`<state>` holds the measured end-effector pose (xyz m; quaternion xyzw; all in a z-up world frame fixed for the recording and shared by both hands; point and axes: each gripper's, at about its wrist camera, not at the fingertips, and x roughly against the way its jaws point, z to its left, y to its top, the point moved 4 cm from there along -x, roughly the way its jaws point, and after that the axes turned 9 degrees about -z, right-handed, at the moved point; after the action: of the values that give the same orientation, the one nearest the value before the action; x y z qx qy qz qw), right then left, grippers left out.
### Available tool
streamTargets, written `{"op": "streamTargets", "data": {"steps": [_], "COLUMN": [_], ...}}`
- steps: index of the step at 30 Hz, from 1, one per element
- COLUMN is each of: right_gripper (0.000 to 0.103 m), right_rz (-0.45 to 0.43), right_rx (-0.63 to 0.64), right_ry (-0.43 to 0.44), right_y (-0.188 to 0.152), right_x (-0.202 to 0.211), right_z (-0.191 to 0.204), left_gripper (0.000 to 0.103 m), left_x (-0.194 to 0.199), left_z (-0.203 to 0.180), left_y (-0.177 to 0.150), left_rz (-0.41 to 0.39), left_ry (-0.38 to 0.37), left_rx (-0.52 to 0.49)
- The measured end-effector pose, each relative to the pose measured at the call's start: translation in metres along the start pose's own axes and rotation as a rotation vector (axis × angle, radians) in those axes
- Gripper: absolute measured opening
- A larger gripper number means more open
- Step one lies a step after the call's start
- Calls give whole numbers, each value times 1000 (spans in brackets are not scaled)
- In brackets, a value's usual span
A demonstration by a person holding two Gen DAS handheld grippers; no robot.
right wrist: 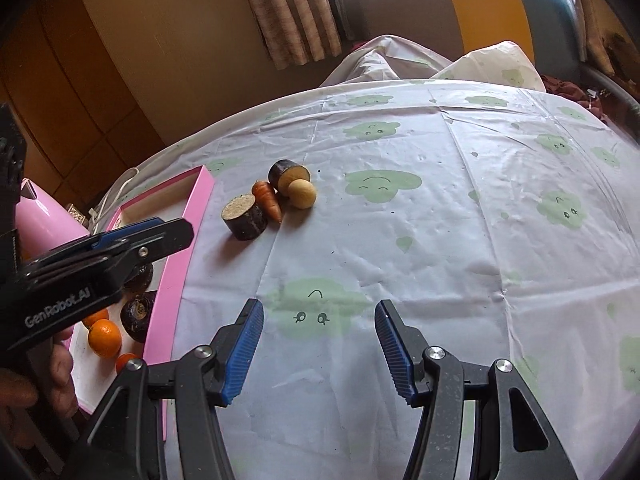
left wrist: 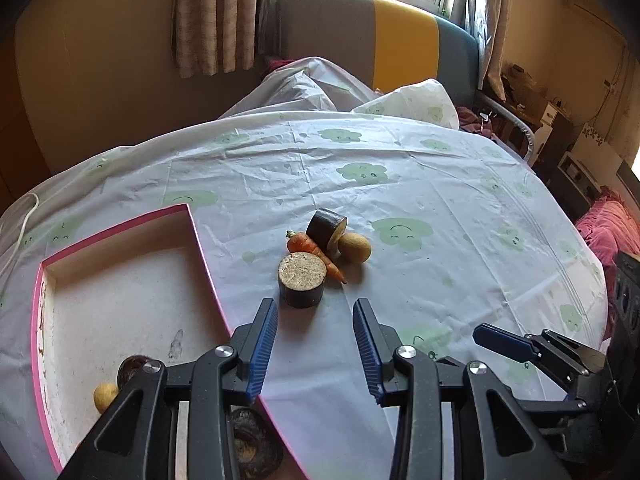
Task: Organize fruits
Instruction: 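Move the left gripper to the cut dark yam slice and grasp it, then lift the yam slice with the left gripper while the right gripper grasps the yellow potato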
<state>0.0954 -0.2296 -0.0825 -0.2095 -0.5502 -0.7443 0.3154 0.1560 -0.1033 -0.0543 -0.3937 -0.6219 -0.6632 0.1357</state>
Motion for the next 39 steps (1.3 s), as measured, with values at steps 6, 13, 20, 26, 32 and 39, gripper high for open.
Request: {"op": "streamTargets", "data": {"steps": [6,13,20,26,32,39], "right_gripper": [59,59,59,56,46,39], "right_rz": [10,18,14,24,37,41], "right_rx": [-26,-59,-51,-26,15,74], "right_ry": [2,3,3,8,15,31], "right_y": [2,4,9,13,18,32], "right_x": [-6,-13,-17,-24,-34,-50], "right_z": [-10,-21,-23,-21,-11,7], "left_gripper": [41,40,36,36,36,36], "left_x": [-35,-62,-50,-17,4,16], "left_z": [0,8,3,3,3,12], "left_y": [7,7,1,-1,-11,-22], "left_rz": [60,105,68,5,-27,-38], "left_ry": [52,89,57,42,41,45], "left_rx": [-45,-11,10,54,80,125]}}
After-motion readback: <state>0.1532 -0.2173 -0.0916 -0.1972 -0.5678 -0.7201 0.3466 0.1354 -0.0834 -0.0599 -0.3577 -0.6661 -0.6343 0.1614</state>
